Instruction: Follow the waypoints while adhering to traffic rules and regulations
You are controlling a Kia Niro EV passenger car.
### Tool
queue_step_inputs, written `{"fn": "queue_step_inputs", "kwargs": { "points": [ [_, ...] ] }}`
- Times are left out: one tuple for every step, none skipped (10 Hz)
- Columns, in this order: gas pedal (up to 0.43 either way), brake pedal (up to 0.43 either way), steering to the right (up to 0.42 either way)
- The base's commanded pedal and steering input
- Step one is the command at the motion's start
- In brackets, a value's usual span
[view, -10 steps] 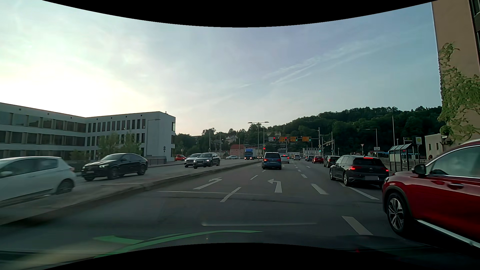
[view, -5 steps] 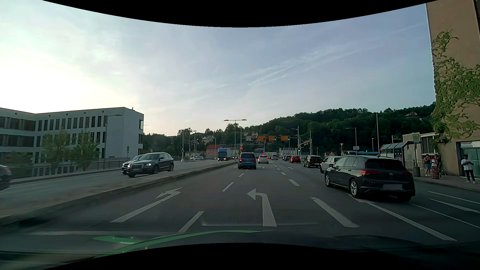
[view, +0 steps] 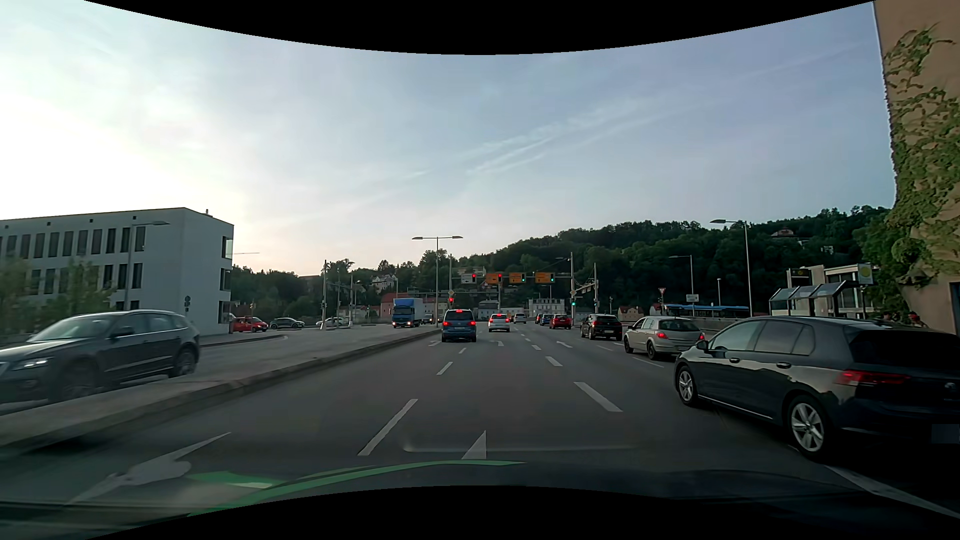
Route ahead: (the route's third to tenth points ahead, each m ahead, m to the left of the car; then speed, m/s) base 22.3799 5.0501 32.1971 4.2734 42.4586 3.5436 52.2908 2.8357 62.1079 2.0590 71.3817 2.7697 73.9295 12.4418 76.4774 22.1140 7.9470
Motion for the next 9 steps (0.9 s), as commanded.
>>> {"fn": "queue_step_inputs", "kwargs": {
  "points": [
    [0.177, 0.0, 0.049],
    [0.177, 0.0, 0.047],
    [0.15, 0.0, 0.039],
    [0.13, 0.0, 0.029],
    [0.118, 0.0, 0.023],
    [0.118, 0.0, 0.015],
    [0.118, 0.0, 0.012],
    [0.118, 0.0, 0.01],
    [0.118, 0.0, 0.009]
  ]
}}
